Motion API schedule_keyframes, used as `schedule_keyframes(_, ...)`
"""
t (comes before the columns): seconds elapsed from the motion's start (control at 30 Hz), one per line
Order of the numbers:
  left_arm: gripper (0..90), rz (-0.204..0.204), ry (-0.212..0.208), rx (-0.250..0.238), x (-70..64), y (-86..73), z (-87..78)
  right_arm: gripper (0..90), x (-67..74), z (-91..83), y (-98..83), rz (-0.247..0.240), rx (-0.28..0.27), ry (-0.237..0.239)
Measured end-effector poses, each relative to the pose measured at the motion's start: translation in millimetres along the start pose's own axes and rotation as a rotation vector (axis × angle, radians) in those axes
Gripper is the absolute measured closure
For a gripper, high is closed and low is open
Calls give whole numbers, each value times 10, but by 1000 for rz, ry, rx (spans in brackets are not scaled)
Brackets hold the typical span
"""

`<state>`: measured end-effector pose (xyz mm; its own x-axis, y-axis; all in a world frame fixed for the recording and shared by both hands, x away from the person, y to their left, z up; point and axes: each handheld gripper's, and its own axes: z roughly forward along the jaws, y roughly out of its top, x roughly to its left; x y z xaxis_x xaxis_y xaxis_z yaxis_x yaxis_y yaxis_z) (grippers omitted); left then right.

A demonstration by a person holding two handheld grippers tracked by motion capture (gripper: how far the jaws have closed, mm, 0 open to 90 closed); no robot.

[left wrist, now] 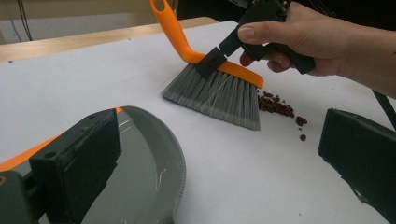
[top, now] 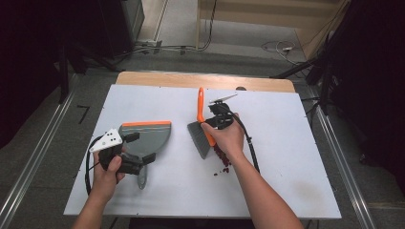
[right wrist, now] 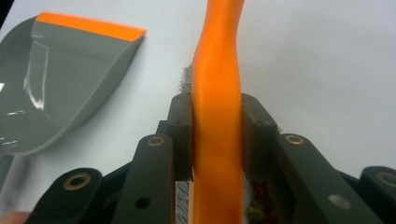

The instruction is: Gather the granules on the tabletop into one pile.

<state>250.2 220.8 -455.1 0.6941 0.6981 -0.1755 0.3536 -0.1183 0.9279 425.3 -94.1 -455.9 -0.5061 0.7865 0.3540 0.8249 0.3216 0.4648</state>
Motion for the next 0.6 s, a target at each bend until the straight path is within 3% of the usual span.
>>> schedule_keyframes(0.33, 0, -2, 3, 1, -9, 1, -5, 677, -285, -154, -105, 59, -24, -37)
schedule_keyframes(0.6, 0, -2, 1, 6, -12, -6, 9, 675, -428, -239, -174, 90, -47, -55)
